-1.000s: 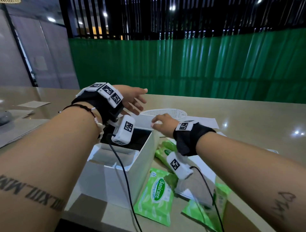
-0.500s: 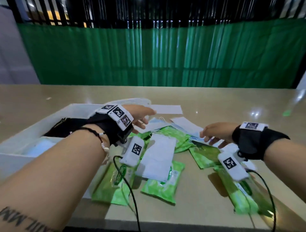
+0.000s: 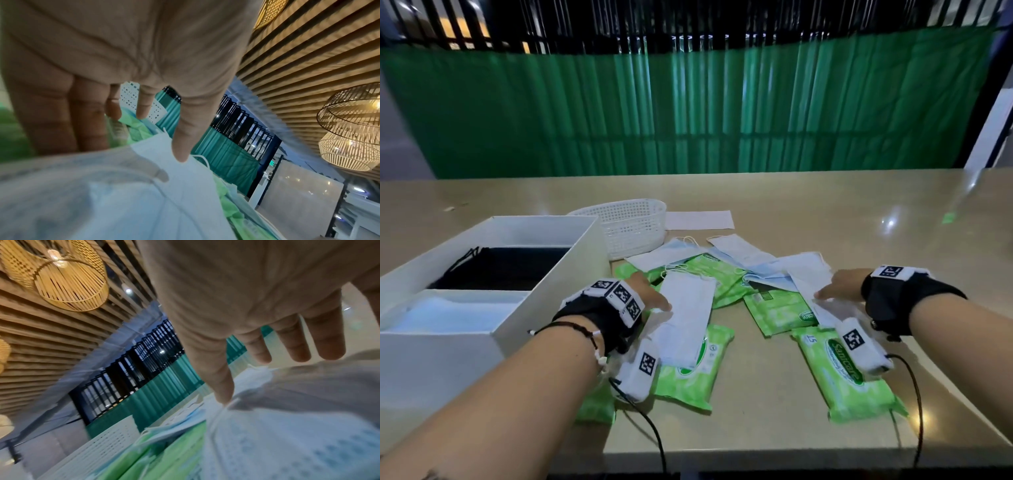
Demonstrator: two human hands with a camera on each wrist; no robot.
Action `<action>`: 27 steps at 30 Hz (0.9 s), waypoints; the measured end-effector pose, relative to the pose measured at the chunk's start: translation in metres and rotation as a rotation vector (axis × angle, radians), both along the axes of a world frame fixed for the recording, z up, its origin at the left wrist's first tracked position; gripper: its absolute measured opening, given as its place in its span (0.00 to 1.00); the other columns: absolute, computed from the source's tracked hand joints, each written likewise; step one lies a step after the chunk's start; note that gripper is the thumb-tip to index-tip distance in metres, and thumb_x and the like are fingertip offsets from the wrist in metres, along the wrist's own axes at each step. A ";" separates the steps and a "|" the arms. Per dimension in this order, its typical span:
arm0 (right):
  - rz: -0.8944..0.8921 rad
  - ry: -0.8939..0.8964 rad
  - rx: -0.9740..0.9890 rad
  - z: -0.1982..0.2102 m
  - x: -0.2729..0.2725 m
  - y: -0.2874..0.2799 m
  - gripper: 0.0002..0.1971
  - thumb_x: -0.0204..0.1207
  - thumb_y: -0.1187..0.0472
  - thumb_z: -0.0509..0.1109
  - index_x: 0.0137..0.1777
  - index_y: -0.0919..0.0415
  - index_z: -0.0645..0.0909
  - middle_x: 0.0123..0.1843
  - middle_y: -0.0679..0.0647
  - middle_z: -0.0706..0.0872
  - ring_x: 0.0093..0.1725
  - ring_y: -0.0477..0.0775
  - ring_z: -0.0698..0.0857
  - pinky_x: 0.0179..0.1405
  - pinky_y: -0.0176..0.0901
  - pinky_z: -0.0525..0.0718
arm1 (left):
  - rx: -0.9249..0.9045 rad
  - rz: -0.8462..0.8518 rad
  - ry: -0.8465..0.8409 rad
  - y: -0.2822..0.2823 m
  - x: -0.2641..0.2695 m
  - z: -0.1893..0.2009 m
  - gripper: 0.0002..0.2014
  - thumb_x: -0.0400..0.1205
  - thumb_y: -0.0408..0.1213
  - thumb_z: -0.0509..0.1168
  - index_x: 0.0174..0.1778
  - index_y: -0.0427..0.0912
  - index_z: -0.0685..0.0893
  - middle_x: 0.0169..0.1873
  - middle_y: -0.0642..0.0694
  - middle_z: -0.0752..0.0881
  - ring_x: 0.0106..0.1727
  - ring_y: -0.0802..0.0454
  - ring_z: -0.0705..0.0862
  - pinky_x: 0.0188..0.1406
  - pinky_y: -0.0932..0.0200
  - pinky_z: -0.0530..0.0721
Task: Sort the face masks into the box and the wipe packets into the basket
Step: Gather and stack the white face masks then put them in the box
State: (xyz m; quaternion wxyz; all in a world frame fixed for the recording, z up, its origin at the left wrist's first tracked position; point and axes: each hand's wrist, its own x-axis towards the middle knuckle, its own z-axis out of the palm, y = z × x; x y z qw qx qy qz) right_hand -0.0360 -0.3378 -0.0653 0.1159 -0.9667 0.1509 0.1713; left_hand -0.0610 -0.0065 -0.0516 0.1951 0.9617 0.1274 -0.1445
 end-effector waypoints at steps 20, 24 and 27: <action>-0.244 -0.027 0.187 -0.019 -0.009 -0.030 0.15 0.62 0.56 0.82 0.34 0.59 0.77 0.47 0.60 0.81 0.49 0.59 0.79 0.58 0.50 0.82 | -1.298 0.062 0.092 -0.063 0.000 0.003 0.08 0.83 0.31 0.58 0.57 0.38 0.77 0.51 0.37 0.80 0.46 0.42 0.80 0.51 0.47 0.83; -0.237 0.015 0.177 -0.024 -0.010 -0.032 0.12 0.66 0.63 0.80 0.31 0.68 0.80 0.31 0.61 0.82 0.30 0.58 0.78 0.30 0.39 0.75 | -1.324 0.196 0.167 -0.071 -0.003 -0.033 0.08 0.83 0.27 0.54 0.55 0.30 0.75 0.46 0.33 0.84 0.41 0.40 0.85 0.39 0.40 0.85; -0.243 0.033 0.168 -0.028 -0.006 -0.040 0.15 0.62 0.60 0.82 0.36 0.71 0.82 0.32 0.63 0.85 0.33 0.61 0.82 0.35 0.43 0.79 | -1.219 0.246 0.148 -0.067 -0.001 -0.048 0.08 0.81 0.24 0.54 0.52 0.29 0.76 0.43 0.33 0.83 0.39 0.39 0.85 0.40 0.41 0.87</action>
